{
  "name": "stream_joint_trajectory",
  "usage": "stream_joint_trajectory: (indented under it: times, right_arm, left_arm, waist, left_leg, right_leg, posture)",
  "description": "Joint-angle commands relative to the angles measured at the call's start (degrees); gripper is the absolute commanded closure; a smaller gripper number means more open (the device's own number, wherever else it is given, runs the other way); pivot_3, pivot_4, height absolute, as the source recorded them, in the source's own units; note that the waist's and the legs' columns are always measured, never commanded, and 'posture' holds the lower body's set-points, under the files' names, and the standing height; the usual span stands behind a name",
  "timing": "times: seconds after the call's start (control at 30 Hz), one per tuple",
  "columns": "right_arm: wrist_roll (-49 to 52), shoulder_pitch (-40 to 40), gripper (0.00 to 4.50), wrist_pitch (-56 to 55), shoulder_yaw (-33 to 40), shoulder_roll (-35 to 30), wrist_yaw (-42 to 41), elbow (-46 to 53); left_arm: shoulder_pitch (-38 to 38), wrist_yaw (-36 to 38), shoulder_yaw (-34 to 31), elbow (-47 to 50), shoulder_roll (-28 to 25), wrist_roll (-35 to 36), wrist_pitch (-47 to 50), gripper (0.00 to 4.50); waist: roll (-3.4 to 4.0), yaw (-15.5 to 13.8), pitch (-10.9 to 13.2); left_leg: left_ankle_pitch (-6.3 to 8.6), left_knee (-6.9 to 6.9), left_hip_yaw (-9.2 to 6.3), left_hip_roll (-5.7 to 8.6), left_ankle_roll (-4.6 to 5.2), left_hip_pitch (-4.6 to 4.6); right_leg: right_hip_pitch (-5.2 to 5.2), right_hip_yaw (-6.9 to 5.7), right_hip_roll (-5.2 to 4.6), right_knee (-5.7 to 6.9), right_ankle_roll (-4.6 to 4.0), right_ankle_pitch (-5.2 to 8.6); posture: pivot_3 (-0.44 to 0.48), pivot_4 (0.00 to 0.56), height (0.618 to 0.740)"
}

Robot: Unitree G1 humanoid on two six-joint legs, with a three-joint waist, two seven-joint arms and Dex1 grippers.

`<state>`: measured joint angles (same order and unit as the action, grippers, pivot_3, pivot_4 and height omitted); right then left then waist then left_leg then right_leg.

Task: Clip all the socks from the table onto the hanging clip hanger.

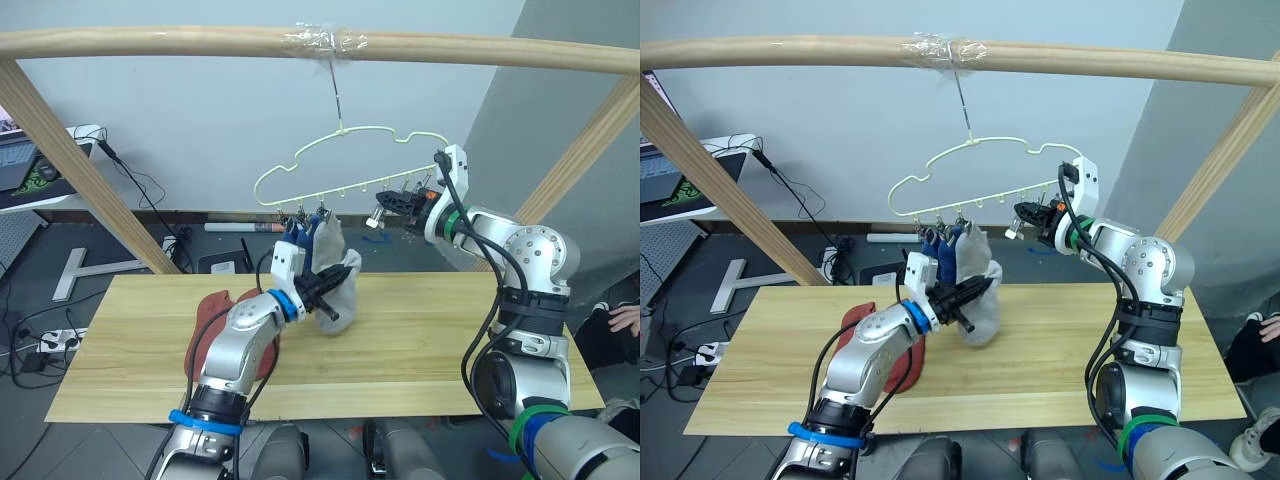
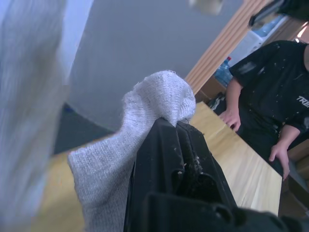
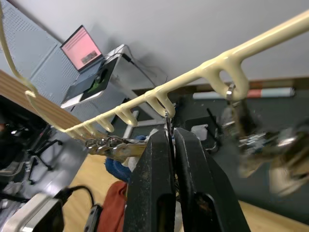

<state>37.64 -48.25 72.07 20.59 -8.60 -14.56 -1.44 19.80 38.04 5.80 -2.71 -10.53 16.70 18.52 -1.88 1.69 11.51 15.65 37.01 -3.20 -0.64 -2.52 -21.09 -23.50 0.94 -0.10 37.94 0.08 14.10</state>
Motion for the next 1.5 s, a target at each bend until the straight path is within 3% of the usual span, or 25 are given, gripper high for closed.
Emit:
stream_joint_trajectory:
  times: [0.03, 0.73, 0.83, 1.17, 1.23, 1.33, 1.5]
  right_arm:
    - [1.77, -0.50, 4.50, 1.90, 1.71, -0.20, 1.44, 0.16]
    - [4.86, 1.39, 4.50, 1.73, 1.30, 1.21, 5.22, 1.83]
    - [6.44, 1.18, 3.74, 1.75, 2.47, 1.38, 4.83, 1.76]
    - [9.34, 0.37, 0.11, 2.12, 5.18, -0.37, 4.08, 1.14]
    - [9.52, 0.56, 0.04, 1.38, 4.22, -1.39, 2.73, 1.89]
    - [5.89, 6.05, 0.04, -3.75, -6.41, -10.03, -6.81, 9.54]
    - [3.84, 14.90, 0.00, -10.96, -11.26, -14.75, -12.14, 16.69]
  left_arm:
    - [2.38, -0.75, -0.26, 2.37, 1.33, 1.10, -0.49, 4.48]
    - [5.96, -1.77, -0.61, 4.22, 3.78, 2.67, -0.62, 4.48]
    - [5.81, -1.69, -0.72, 4.25, 3.62, 2.72, -0.54, 4.50]
    - [5.86, -1.88, -0.53, 4.31, 3.66, 2.76, -0.17, 4.50]
    - [5.97, -1.95, -0.57, 4.14, 3.64, 2.67, -0.20, 4.50]
    - [6.19, -2.64, 0.13, 2.46, 2.68, 0.54, -0.50, 4.50]
    - [5.83, -1.98, -0.13, 2.63, 2.25, 1.44, -0.14, 3.19]
  waist:
    - [0.00, 0.02, 0.00]
    - [0.00, 0.04, 0.00]
    - [0.00, 0.06, 0.00]
    - [0.01, 0.17, 0.00]
    - [0.01, 0.17, 0.00]
    - [0.02, 0.03, 0.01]
    - [0.02, 0.15, 0.01]
  left_leg:
    - [0.00, 0.00, -0.01, 0.00, 0.00, -0.03]
    - [0.02, 0.01, -0.01, 0.00, 0.03, -0.08]
    - [0.02, 0.01, -0.01, 0.00, 0.03, -0.08]
    - [0.01, 0.10, 0.01, -0.05, 0.02, -0.73]
    - [0.01, 0.07, 0.00, -0.05, 0.02, -0.74]
    - [0.01, 0.07, 0.00, -0.01, 0.02, -0.79]
    - [0.01, 0.08, 0.05, 0.03, 0.03, -0.81]
  right_leg:
    - [-0.02, -0.01, 0.01, 0.00, 0.00, 0.00]
    - [-0.04, 0.00, 0.04, -0.02, 0.00, 0.00]
    - [-0.04, -0.01, 0.05, -0.02, 0.01, 0.00]
    - [-0.72, 0.02, 0.05, 0.15, -0.01, -0.02]
    - [-0.72, 0.01, 0.05, 0.12, -0.01, -0.02]
    - [-0.73, 0.00, 0.05, 0.08, -0.01, -0.01]
    - [-0.71, 0.00, 0.08, 0.02, 0.05, 0.01]
  posture:
    - [-0.042, 0.161, 0.740]
    - [-0.040, 0.150, 0.740]
    - [-0.045, 0.154, 0.740]
    - [-0.048, 0.156, 0.740]
    - [-0.048, 0.157, 0.740]
    - [-0.049, 0.158, 0.740]
    - [-0.052, 0.164, 0.740]
